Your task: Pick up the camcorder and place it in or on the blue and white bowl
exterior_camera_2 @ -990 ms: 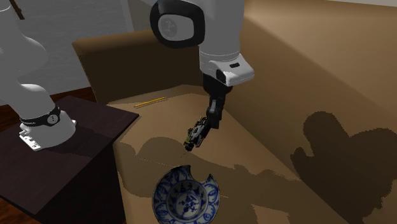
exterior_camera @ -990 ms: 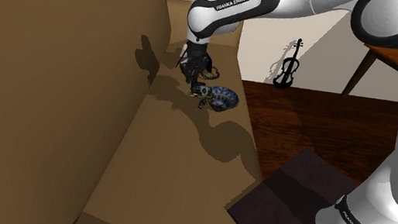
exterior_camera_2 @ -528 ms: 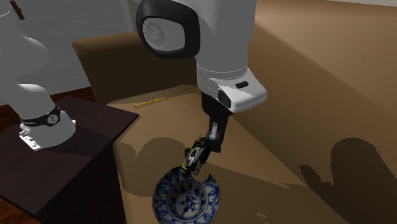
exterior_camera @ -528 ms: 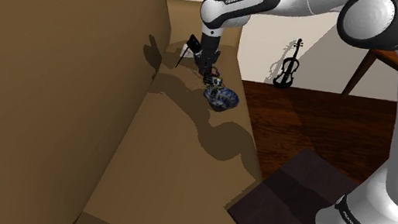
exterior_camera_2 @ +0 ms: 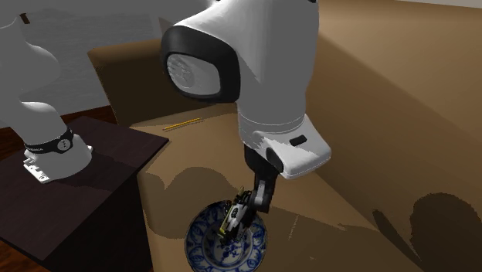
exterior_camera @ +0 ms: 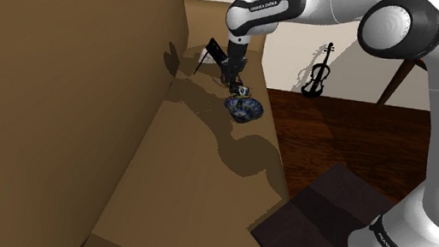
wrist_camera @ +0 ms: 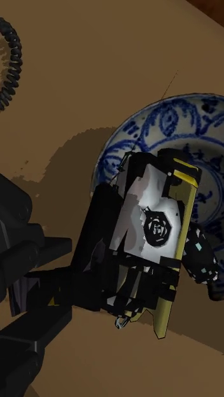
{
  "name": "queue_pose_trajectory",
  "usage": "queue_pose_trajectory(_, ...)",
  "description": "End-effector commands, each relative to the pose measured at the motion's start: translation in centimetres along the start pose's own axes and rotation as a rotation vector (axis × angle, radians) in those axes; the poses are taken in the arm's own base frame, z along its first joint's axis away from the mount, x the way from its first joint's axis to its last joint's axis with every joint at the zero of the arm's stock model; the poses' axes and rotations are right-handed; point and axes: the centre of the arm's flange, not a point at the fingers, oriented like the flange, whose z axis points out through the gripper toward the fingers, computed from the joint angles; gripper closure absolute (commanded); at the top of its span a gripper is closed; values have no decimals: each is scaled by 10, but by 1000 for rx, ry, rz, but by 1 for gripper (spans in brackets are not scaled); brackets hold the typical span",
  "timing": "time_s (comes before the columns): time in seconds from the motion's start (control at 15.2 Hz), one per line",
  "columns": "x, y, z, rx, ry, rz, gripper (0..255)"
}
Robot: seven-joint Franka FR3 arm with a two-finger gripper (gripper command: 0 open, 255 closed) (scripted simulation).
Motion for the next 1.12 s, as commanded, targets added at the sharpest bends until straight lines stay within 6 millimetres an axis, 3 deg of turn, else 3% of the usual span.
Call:
queue_pose_trajectory(0.0, -1, 0, 12, 0, 1, 0, 255)
queue_pose_trajectory(0.53, -3, 2, 55, 0, 1, 0, 255)
queue_pose_trajectory(1.06, -3, 2, 55, 0, 1, 0, 255)
